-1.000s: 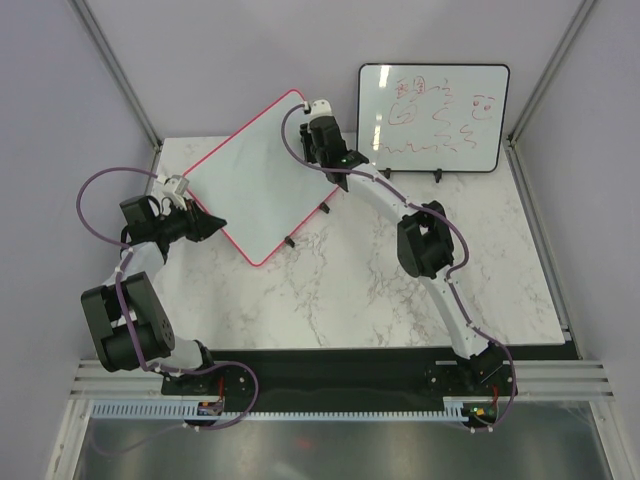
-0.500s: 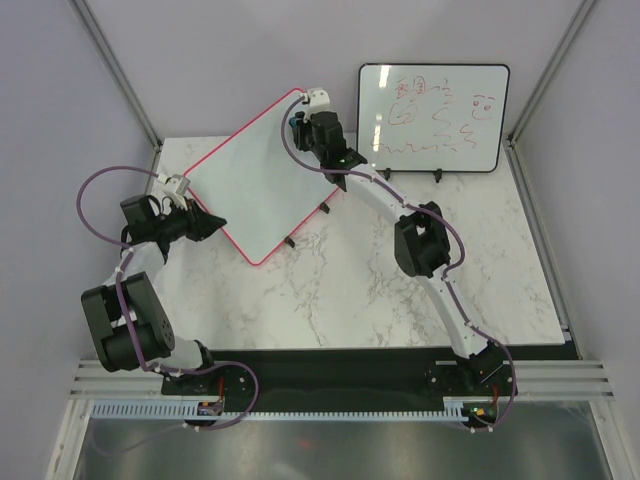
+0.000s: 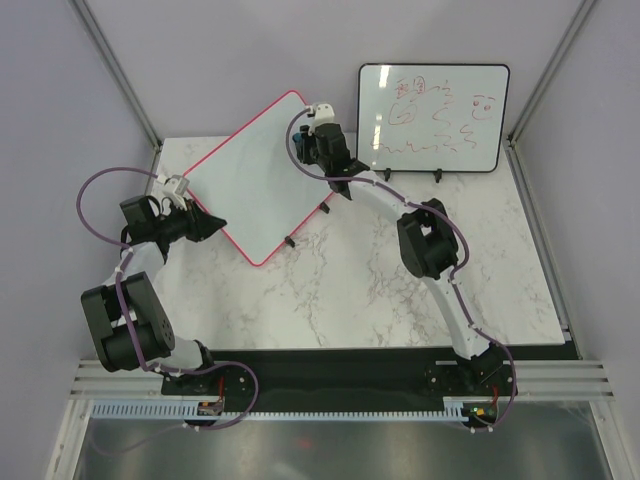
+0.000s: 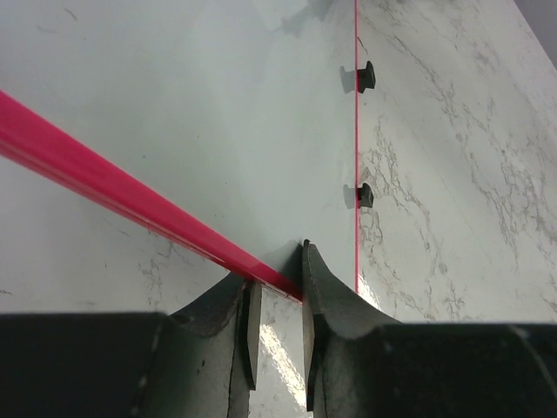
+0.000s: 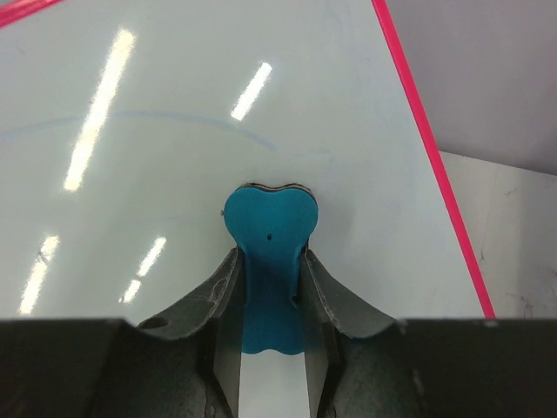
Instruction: Erase the whiteboard
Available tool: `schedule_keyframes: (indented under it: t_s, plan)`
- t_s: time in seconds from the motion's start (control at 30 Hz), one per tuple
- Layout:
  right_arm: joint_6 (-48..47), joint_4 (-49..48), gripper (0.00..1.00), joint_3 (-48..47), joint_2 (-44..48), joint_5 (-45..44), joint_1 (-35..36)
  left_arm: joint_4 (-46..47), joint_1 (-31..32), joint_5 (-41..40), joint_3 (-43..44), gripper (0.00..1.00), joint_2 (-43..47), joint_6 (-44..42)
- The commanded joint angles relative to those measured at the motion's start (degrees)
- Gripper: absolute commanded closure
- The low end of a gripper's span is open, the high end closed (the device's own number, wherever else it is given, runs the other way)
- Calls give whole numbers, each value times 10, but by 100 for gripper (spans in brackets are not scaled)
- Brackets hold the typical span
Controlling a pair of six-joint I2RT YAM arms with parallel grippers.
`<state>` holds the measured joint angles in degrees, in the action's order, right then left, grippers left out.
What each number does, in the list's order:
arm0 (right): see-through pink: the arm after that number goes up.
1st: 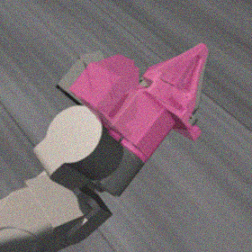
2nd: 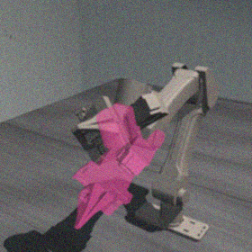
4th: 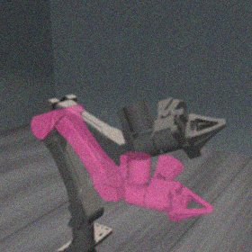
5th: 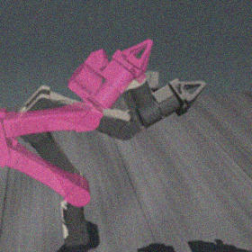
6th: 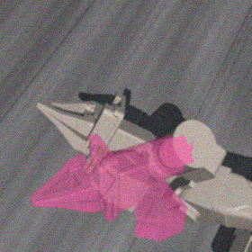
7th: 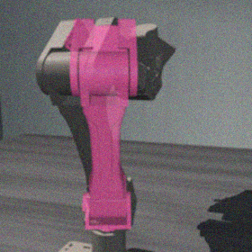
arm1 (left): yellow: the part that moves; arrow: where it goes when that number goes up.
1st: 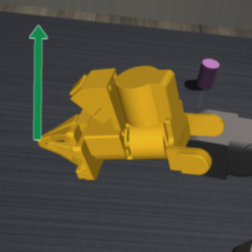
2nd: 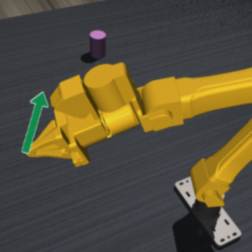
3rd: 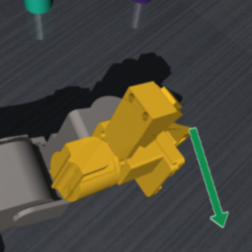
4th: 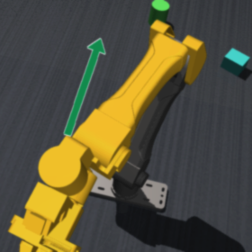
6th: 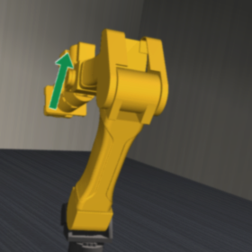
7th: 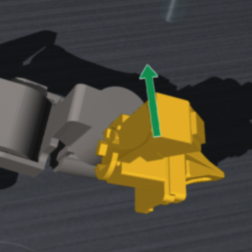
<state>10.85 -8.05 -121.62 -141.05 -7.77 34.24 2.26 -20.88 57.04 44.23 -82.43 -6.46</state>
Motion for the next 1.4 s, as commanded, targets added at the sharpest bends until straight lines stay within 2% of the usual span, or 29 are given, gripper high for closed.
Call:
schedule_keyframes:
  t_s: [0.0,0.17,0.3,0.47,0.57,0.67,0.73,0.8,0.97,1.1,1.23,1.37]
  plan:
    - [46,3,100,-49,-8,7,8,54,2,-32,21,98,17,-87]
    - [90,-112,100,-104,-44,-49,8,54,1,-32,20,98,20,-87]
    - [112,-125,100,-218,-124,-31,10,54,2,-32,18,98,20,-86]
    - [117,-175,100,-194,-127,-13,23,54,1,-29,20,98,19,-86]
    - [75,-172,100,-193,-126,16,36,54,2,-30,21,98,20,-87]
    - [44,-168,100,-156,-96,-56,42,54,2,-30,19,98,23,-87]
    - [64,-168,100,-121,-87,-114,28,54,2,-31,18,98,24,-87]
    - [100,-143,100,-111,-82,-143,14,54,1,-31,18,98,25,-88]
    - [121,-130,100,-95,-79,-193,-18,54,2,-32,18,98,19,-89]
    - [125,-129,100,-130,-93,-158,-25,54,2,-32,18,98,17,-93]
    - [150,-193,100,-148,-119,-113,-17,55,2,-32,20,98,14,-94]
    - [155,-228,100,-220,-160,-103,-1,54,2,-32,21,98,14,-93]
